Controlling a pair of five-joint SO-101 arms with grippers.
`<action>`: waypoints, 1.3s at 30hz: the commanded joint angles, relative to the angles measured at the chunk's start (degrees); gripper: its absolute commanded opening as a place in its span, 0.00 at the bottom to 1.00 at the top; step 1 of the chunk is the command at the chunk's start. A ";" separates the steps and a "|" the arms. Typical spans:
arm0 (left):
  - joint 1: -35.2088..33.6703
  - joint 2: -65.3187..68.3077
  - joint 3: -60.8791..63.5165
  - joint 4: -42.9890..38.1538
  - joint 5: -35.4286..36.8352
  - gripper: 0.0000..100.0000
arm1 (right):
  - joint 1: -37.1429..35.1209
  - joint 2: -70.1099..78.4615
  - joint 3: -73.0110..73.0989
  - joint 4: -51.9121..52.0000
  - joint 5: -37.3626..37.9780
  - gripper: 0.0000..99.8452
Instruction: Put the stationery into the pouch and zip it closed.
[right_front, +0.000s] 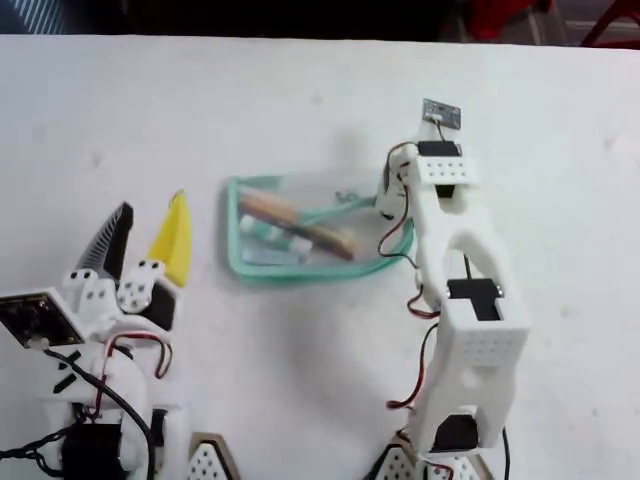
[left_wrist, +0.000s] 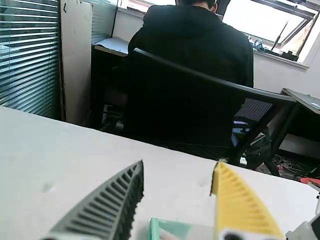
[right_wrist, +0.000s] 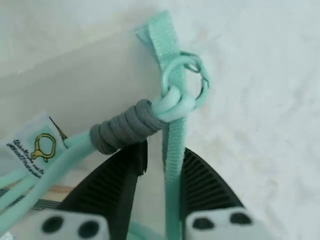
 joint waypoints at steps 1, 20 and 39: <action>0.66 0.31 -0.26 -1.76 -0.62 0.24 | -3.47 0.22 0.88 1.27 -0.09 0.04; 0.66 0.31 -0.26 -1.93 -0.70 0.24 | -3.82 -6.81 -0.26 8.66 11.08 0.22; 3.12 0.31 3.78 -6.95 -1.05 0.24 | 14.64 -5.67 7.82 -16.92 14.07 0.02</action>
